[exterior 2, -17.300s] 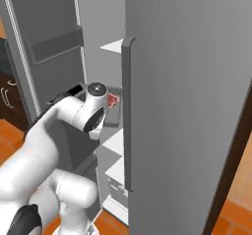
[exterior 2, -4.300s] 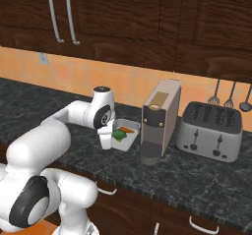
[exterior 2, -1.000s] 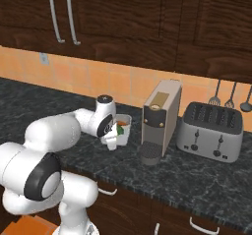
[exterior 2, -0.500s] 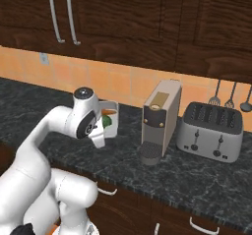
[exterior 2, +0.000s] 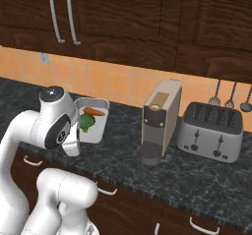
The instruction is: Take the meat container that has the steak and place it on the second highest rack of the freezer. Then take the vegetable container that has the carrot and broccoli and place it on the highest rack of the freezer.
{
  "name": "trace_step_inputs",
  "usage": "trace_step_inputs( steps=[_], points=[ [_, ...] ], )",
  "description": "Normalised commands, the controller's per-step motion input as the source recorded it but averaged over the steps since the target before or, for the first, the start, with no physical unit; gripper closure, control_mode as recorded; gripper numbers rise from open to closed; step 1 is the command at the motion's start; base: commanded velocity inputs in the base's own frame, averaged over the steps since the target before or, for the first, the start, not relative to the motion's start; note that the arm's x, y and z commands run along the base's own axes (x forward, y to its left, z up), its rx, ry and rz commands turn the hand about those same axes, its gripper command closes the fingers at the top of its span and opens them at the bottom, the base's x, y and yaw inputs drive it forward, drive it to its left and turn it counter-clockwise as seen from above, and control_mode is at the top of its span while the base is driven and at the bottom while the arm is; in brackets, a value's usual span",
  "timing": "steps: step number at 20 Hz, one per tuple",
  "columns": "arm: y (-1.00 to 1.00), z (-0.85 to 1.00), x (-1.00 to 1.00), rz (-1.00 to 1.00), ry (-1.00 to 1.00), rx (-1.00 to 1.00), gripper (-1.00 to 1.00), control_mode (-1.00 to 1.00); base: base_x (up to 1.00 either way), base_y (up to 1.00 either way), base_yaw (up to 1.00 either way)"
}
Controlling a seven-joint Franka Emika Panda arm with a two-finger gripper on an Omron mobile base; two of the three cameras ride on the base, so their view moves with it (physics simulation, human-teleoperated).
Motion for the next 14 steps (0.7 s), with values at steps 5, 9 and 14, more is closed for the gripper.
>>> trace_step_inputs(
  steps=[5,9,14],
  points=[
    [0.04,0.34,-0.36,-0.06,0.00,0.08,1.00,-1.00,0.00,0.00,0.00],
    [0.15,0.01,-0.27,0.05,0.02,0.00,1.00,-1.00,0.00,0.00,0.00],
    [0.01,0.00,-0.03,0.03,0.00,0.00,1.00,1.00,-0.02,0.00,0.00]
  ],
)
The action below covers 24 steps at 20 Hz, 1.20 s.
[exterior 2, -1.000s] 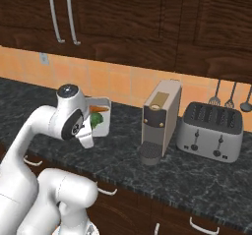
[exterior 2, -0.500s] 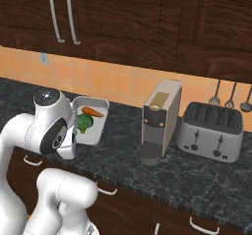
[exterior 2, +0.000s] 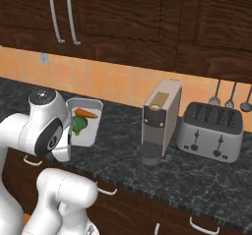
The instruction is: Take the meat container that has the steak and place it on the second highest rack of the freezer. Then take the vegetable container that has the carrot and broccoli and place it on the highest rack of the freezer.
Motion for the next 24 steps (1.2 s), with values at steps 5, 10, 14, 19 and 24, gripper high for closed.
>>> trace_step_inputs(
  steps=[5,10,14,19,24],
  points=[
    [0.00,0.00,0.00,0.00,0.00,0.00,1.00,1.00,-0.87,-0.48,-0.18],
    [0.00,0.00,0.00,0.00,0.00,0.00,1.00,1.00,-0.58,-0.78,-0.44],
    [0.00,0.00,0.00,0.00,0.00,0.00,1.00,1.00,-0.02,-0.57,-0.58],
    [0.00,0.00,0.00,0.00,0.00,0.00,1.00,1.00,-0.05,-0.57,-0.60],
    [0.00,0.00,0.00,0.00,0.00,0.00,1.00,1.00,-0.31,-0.51,-0.58]
  ],
)
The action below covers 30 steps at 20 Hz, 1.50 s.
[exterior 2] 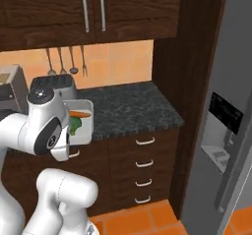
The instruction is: Take the meat container that has the steak and place it on the second highest rack of the freezer. Then take the vegetable container that has the carrot and broccoli and place it on the highest rack of the freezer.
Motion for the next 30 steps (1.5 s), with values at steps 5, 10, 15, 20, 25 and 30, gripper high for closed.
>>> trace_step_inputs(
  steps=[5,10,15,20,25,30],
  points=[
    [0.00,0.00,0.00,0.00,0.00,0.00,1.00,1.00,-0.22,-0.39,-0.64],
    [0.00,0.00,0.00,0.00,0.00,0.00,1.00,1.00,0.00,-0.43,-0.66],
    [0.00,0.00,0.00,0.00,0.00,0.00,1.00,1.00,0.06,-0.48,-0.67],
    [0.00,0.00,0.00,0.00,0.00,0.00,1.00,1.00,0.07,-0.48,-0.68],
    [0.00,0.00,0.00,0.00,0.00,0.00,1.00,1.00,0.28,-0.70,-0.56],
    [0.00,0.00,0.00,0.00,0.00,0.00,1.00,1.00,0.70,-0.43,-0.24]
  ],
)
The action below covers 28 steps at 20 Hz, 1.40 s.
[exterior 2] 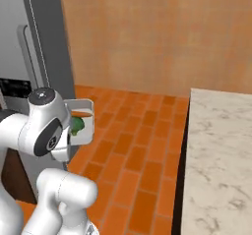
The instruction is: Take the meat container that has the steak and place it on the second highest rack of the freezer. Then take the vegetable container that has the carrot and broccoli and place it on the highest rack of the freezer.
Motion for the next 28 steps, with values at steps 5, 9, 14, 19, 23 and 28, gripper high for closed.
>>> trace_step_inputs(
  steps=[5,9,14,19,23,28],
  points=[
    [0.00,0.00,0.00,0.00,0.00,0.00,1.00,1.00,1.00,-0.09,0.06],
    [0.00,0.00,0.00,0.00,0.00,0.00,1.00,1.00,1.00,-0.14,0.26],
    [0.00,0.00,0.00,0.00,0.00,0.00,1.00,1.00,1.00,-0.40,0.42],
    [0.00,0.00,0.00,0.00,0.00,0.00,1.00,1.00,1.00,-0.68,0.55],
    [0.00,0.00,0.00,0.00,0.00,0.00,1.00,1.00,0.76,-0.86,0.49],
    [0.00,0.00,0.00,0.00,0.00,0.00,1.00,1.00,0.33,-0.59,0.56]
  ],
)
